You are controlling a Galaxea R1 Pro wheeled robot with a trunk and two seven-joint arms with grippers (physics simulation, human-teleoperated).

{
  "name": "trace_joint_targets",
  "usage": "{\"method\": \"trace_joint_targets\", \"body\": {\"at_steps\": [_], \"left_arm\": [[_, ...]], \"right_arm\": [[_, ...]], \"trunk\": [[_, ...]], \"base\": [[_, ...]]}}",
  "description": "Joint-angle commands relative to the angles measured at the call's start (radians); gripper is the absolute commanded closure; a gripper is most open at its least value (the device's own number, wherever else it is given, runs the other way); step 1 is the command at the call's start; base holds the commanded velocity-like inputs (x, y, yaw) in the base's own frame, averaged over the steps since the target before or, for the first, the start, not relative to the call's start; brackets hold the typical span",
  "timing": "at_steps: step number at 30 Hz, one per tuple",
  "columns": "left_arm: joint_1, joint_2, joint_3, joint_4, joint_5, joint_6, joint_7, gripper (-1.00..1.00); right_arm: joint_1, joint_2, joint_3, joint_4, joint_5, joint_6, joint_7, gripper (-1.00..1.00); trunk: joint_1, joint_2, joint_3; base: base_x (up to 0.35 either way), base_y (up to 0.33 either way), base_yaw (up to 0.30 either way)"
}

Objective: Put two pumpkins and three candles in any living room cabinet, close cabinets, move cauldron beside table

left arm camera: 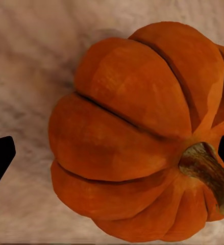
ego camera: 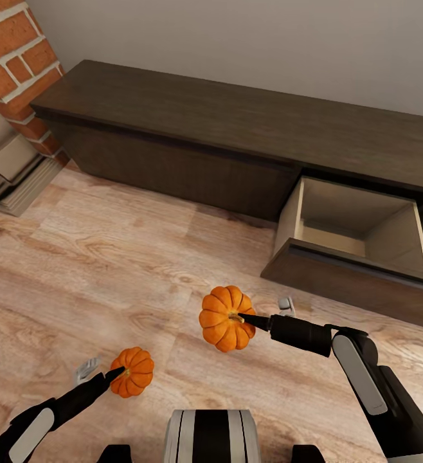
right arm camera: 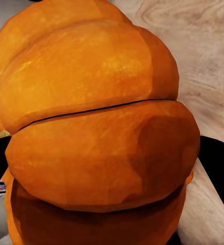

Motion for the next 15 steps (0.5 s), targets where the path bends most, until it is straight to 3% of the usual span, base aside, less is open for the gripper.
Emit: {"method": "trace_joint_targets", "body": {"at_steps": [1, 8, 11, 15], "left_arm": [[0.000, 0.001, -0.004, 0.000, 0.009, 0.005, 0.000, -1.00], [0.000, 0.001, -0.005, -0.001, 0.009, 0.005, -0.002, -1.00], [0.000, 0.001, -0.005, -0.002, 0.009, 0.005, -0.003, -1.00], [0.000, 0.001, -0.005, -0.002, 0.009, 0.005, -0.018, -1.00]], "right_arm": [[-0.001, -0.001, 0.000, 0.000, -0.007, 0.006, 0.001, 1.00], [-0.001, -0.001, 0.000, -0.002, -0.014, 0.006, 0.012, 1.00], [-0.001, -0.002, 0.000, -0.012, -0.073, 0.009, 0.060, 1.00], [-0.001, -0.005, 0.000, -0.013, -0.101, 0.016, 0.096, 1.00]], "trunk": [[0.000, 0.000, -0.005], [0.001, -0.001, -0.008], [0.001, -0.001, -0.008], [0.001, -0.001, -0.008]], "base": [[0.000, 0.000, 0.000], [0.000, 0.000, 0.000], [0.000, 0.000, 0.000], [0.000, 0.000, 0.000]]}}
